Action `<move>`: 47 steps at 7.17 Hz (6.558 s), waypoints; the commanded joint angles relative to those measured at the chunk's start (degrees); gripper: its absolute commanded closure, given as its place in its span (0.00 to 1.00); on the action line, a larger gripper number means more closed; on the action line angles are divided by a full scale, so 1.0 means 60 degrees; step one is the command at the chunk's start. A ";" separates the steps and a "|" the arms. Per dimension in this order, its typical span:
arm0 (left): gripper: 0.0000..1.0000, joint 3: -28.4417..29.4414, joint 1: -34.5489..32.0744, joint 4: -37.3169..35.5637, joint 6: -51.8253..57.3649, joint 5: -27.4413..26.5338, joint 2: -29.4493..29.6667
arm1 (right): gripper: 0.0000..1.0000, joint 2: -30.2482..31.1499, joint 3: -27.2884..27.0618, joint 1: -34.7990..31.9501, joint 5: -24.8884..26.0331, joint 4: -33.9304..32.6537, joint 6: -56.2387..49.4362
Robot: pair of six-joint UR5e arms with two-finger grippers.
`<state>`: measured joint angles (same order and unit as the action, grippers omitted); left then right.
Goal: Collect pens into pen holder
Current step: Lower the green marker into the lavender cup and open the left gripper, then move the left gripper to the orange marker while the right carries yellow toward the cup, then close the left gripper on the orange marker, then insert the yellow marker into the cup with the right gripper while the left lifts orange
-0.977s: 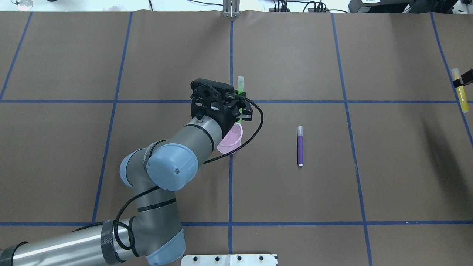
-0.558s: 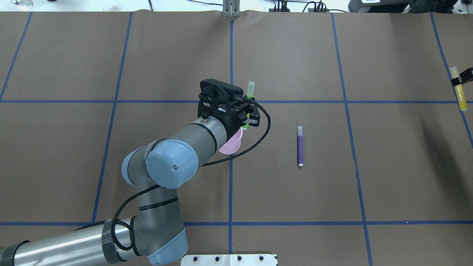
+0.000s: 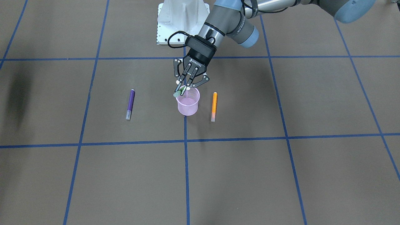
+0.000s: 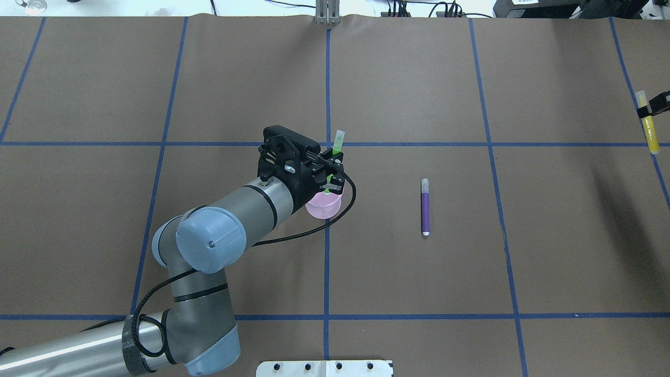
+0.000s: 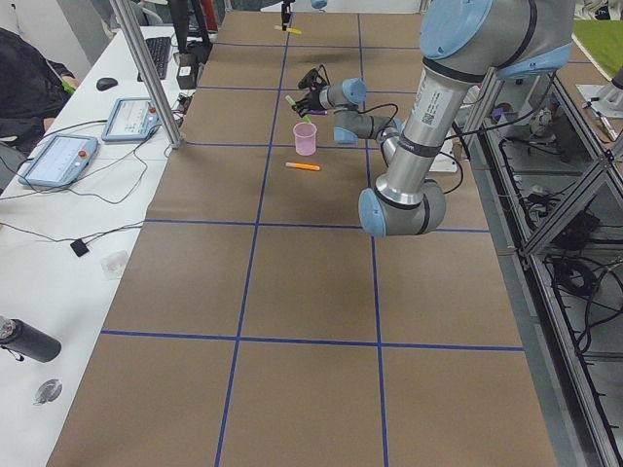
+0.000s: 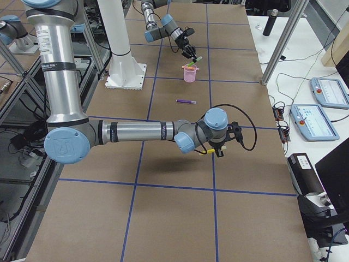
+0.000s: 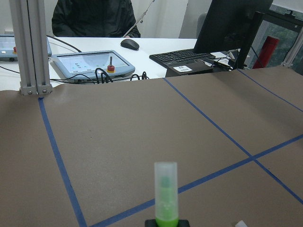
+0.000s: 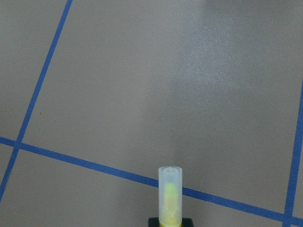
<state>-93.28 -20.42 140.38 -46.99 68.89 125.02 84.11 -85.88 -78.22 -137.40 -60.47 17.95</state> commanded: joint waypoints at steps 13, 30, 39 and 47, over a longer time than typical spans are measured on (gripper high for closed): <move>0.01 -0.1372 -0.2974 -0.4048 -0.1483 0.5389 -0.0565 | 1.00 -0.1389 -0.2105 0.0087 -0.0084 0.0378 0.1681; 0.43 0.2407 -0.2426 -0.5598 -0.1660 0.7312 0.1077 | 1.00 -0.1479 -0.1990 0.2637 0.2597 0.5479 0.5226; 1.00 0.2246 -0.2280 -0.5906 -0.1777 0.7385 0.1077 | 1.00 -0.1509 -0.2020 0.2637 0.2597 0.5479 0.5241; 1.00 -0.1547 -0.4360 -0.5644 -0.1845 0.4623 -0.0300 | 1.00 -0.3235 -0.2151 0.5750 0.5884 0.5303 0.5798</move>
<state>-99.80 -46.71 105.73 -55.22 103.79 123.42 66.27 -98.69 -49.27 -108.60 -28.58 52.72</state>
